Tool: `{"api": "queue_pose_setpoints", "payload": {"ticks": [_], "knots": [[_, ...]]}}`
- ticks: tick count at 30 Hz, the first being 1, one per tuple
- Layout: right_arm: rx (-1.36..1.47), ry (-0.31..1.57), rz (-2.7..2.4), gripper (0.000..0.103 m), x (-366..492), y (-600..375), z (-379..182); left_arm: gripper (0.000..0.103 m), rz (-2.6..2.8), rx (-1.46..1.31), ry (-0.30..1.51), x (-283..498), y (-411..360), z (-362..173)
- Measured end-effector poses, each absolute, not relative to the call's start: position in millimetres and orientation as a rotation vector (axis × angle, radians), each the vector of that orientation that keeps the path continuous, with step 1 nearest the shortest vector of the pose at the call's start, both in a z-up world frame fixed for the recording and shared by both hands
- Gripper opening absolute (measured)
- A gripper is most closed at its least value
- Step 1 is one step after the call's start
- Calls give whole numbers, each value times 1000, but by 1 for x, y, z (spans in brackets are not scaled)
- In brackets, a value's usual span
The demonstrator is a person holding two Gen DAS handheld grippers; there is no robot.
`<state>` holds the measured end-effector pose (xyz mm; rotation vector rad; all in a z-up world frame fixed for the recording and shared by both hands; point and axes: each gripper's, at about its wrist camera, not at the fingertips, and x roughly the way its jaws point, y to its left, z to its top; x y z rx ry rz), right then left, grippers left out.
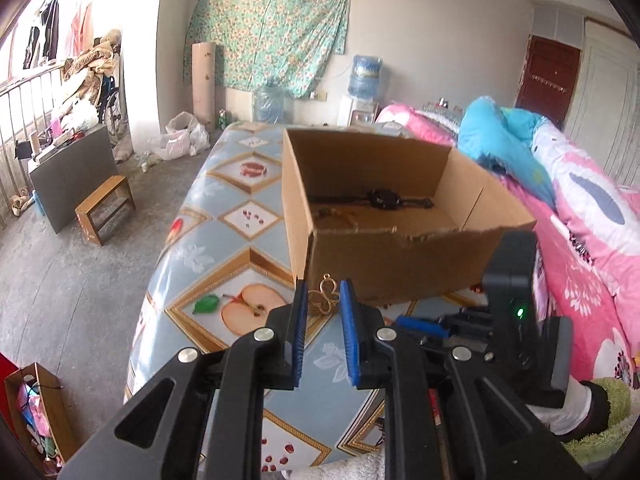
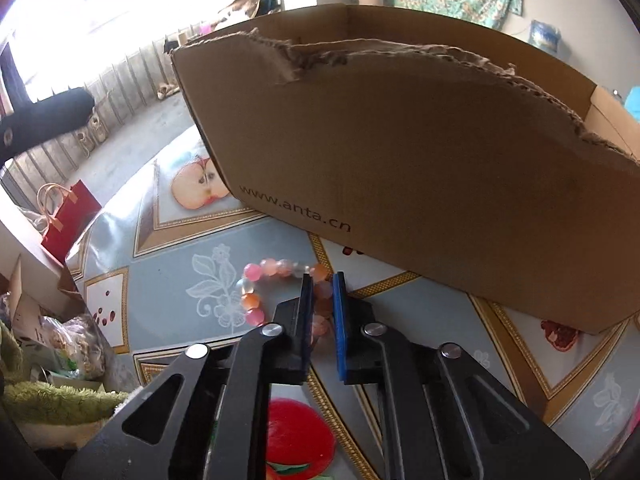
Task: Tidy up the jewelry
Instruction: 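Carry the flower earring over the box with the left gripper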
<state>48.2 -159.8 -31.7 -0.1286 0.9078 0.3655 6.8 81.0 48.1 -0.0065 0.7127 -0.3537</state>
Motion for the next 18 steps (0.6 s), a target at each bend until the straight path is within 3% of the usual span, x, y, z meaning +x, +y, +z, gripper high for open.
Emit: {"api": "queue_pose_setpoints", "payload": {"ticks": [11, 18], "knots": [[-125, 759, 381, 7, 8, -186, 55, 16, -473, 3, 615, 28, 62, 86], [-19, 668, 402, 7, 7, -223, 128, 16, -530, 47, 644, 55, 34, 89]]}}
